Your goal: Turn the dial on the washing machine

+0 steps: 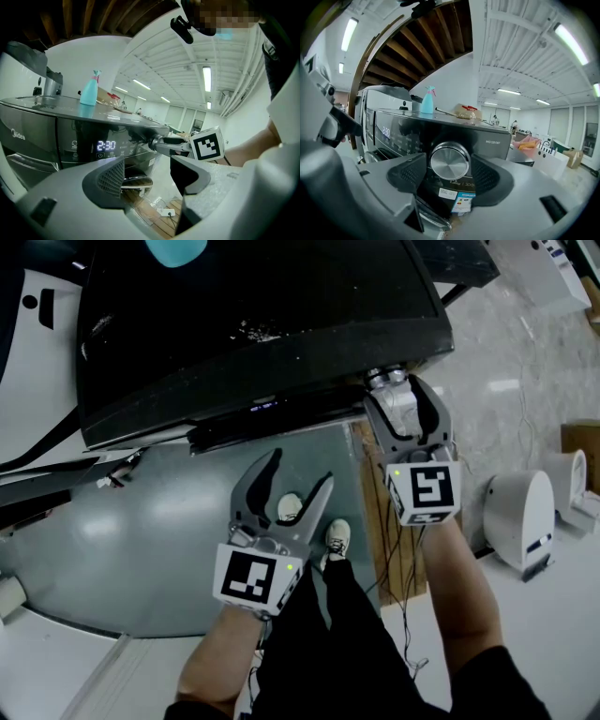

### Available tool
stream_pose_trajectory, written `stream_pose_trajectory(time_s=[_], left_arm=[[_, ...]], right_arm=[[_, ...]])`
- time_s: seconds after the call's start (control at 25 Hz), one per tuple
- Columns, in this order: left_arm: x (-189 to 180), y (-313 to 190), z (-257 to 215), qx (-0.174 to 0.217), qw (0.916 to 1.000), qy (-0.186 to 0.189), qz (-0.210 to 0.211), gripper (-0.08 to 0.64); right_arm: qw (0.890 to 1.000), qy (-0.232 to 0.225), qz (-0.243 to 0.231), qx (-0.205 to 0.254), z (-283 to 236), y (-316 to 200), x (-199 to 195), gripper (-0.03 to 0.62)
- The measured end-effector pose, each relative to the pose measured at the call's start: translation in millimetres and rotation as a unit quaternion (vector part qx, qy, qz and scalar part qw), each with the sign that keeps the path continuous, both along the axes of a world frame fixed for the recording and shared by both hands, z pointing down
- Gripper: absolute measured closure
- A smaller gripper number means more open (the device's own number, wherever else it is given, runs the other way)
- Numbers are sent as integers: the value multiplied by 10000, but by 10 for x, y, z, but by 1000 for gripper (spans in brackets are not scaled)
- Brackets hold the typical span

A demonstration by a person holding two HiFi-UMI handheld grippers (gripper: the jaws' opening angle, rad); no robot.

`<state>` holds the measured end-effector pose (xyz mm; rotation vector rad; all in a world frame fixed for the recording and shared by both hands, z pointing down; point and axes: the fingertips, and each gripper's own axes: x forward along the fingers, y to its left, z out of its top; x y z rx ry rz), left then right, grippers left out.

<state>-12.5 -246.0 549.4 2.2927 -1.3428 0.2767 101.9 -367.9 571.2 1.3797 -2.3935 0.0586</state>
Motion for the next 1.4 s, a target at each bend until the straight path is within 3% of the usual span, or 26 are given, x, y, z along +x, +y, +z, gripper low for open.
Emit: stream_pose_trajectory(time_s=[0.48, 0.72, 0.84, 0.96, 1.12, 1.28, 1.4], left_arm=[[31, -5, 12, -17, 10000, 27, -5, 276], [39, -6, 20, -11, 10000, 50, 15, 276], [31, 3, 34, -30, 10000, 50, 18, 276], [18, 12, 45, -44, 10000, 52, 18, 276], [6, 7, 38, -34, 10000, 44, 27, 276], [-3, 14, 20, -28, 10000, 31, 27, 276], [0, 24, -1, -13, 10000, 30, 23, 276]], right_arm=[[9913, 1175, -227, 554, -1, 42, -50, 290], [9666, 2183, -628, 1186, 36, 42, -86, 287], [9572, 2450, -756, 1345, 53, 30, -107, 302], [9598, 2381, -701, 1307, 49, 16, -116, 322], [9722, 2012, -488, 1099, 45, 7, -99, 324], [9911, 1203, -195, 529, 44, 3, -66, 324], [9982, 571, -60, 145, 27, -13, -33, 322]])
